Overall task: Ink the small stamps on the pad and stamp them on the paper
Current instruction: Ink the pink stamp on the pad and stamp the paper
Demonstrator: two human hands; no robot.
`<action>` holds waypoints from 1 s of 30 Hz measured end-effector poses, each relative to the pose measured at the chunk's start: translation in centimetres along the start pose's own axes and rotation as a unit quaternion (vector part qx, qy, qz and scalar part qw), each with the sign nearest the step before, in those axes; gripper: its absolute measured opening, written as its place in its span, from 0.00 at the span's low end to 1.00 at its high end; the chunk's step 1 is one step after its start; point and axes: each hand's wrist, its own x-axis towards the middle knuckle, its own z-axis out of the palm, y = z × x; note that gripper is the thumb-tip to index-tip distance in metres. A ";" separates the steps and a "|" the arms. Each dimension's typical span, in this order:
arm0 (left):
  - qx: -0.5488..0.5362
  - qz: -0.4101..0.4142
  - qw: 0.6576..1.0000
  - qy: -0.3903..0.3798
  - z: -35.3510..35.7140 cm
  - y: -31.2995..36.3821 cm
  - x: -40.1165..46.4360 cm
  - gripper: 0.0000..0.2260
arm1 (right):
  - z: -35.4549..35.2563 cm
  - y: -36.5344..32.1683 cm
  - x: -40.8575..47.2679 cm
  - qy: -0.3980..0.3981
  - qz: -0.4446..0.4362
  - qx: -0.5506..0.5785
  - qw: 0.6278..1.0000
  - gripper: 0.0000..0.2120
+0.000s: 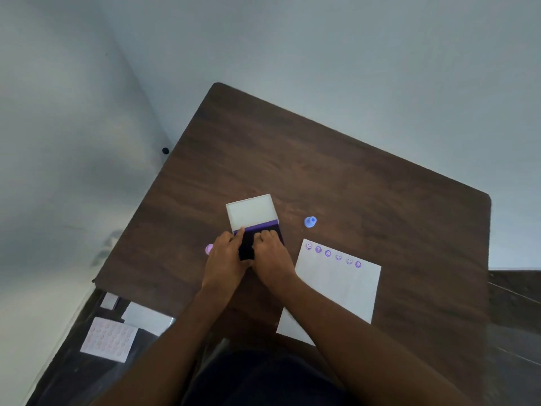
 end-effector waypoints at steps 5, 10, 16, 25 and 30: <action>0.022 0.003 1.000 -0.017 -0.3 0.5 0.0 0.37 | -0.8 0.7 -0.6 0.041 0.007 0.048 0.998 0.14; 0.020 -0.004 1.000 -0.016 -0.7 1.1 -0.7 0.38 | -3.0 2.7 -4.2 0.180 0.151 0.297 0.926 0.09; 0.003 0.013 1.000 0.011 -0.4 1.8 -2.4 0.30 | -4.6 8.1 -10.4 0.260 0.277 0.372 0.847 0.10; 0.028 0.259 0.960 -0.101 6.2 11.5 -3.1 0.18 | -3.2 15.2 -14.4 0.330 0.383 0.427 0.750 0.09; 0.102 0.323 0.929 -0.149 9.9 15.8 -2.0 0.24 | -2.4 17.4 -13.9 0.315 0.411 0.429 0.740 0.10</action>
